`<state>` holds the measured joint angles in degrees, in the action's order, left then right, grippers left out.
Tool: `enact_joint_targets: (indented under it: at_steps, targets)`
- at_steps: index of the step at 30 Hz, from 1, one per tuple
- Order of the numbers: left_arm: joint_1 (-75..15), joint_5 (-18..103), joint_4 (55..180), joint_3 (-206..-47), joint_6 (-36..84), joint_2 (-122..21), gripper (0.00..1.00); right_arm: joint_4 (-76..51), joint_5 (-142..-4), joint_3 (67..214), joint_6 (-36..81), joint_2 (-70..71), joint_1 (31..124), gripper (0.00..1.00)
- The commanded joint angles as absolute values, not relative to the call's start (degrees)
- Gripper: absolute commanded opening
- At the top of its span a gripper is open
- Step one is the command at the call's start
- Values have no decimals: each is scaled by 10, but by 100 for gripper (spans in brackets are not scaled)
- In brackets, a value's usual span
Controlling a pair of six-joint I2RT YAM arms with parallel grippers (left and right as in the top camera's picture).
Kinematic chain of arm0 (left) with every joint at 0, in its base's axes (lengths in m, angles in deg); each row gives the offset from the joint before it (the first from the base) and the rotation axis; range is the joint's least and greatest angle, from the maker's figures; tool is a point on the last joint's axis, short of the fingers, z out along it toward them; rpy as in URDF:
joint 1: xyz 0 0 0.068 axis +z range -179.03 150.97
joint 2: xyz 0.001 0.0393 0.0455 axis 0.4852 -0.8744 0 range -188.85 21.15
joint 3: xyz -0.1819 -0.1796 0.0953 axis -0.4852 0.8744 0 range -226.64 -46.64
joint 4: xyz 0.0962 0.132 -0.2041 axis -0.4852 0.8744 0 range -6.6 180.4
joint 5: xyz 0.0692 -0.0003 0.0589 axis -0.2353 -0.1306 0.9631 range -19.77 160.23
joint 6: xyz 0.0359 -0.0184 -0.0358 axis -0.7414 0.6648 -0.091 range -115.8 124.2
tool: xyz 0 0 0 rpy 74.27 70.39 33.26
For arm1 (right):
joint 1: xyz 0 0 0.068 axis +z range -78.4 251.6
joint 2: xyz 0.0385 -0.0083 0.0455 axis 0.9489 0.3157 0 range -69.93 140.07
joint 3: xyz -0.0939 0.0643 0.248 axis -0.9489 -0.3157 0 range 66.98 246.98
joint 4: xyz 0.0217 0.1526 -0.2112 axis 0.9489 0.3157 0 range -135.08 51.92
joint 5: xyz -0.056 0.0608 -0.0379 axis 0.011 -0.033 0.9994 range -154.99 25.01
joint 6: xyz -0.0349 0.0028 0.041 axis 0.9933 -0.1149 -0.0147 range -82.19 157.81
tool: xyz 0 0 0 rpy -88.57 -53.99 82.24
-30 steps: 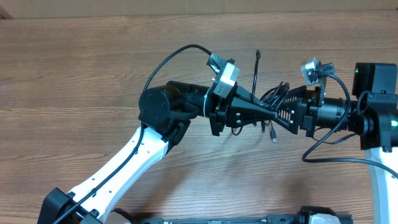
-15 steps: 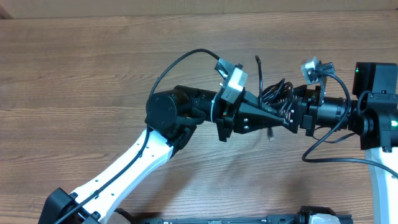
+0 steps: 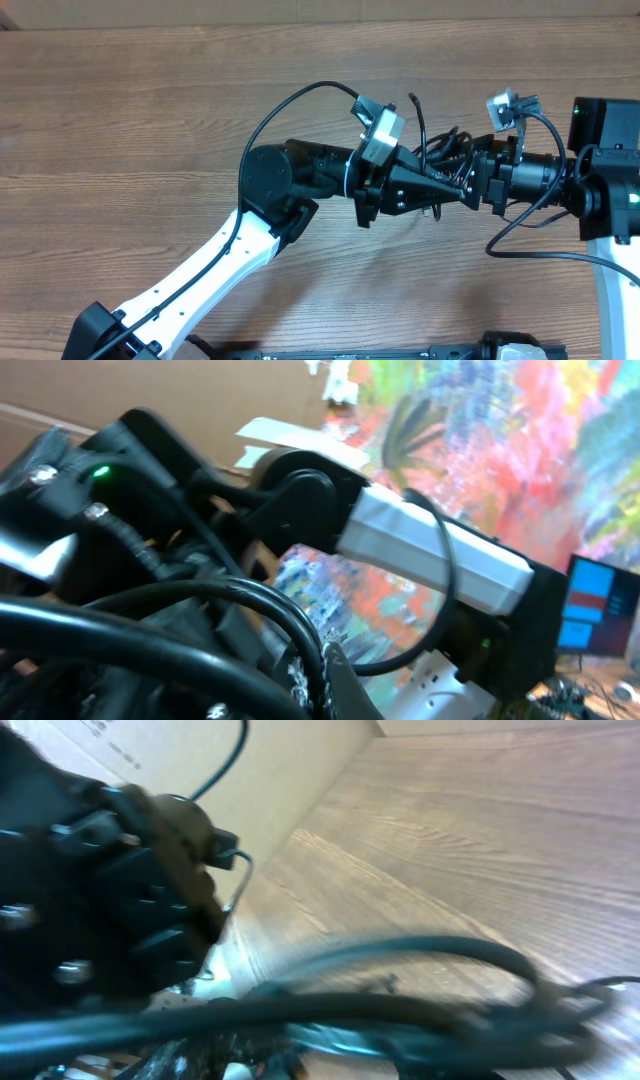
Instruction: Untangle cables
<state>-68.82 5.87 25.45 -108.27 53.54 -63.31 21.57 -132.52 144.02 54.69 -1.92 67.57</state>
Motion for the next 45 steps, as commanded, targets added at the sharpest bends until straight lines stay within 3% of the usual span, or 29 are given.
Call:
enact_joint_targets:
  at_steps: [1, 16, 21, 25, 45]
  targets:
    - [-697, 88, 263, -1087, 509, -635, 4, 214, -1352, 1443, 506, -19, 677, 50]
    - [-693, 98, 261, -1087, 509, -637, 4, 207, -1269, 1443, 451, -19, 677, 50]
    - [-688, 99, 261, -1087, 509, -637, 4, 207, -1280, 1443, 453, -19, 677, 19]
    - [-688, 98, 261, -1087, 509, -637, 4, 203, -1300, 1443, 454, -19, 677, 8]
    - [-630, 79, 264, -1087, 509, -637, 4, 214, -1274, 1443, 457, -19, 677, 7]
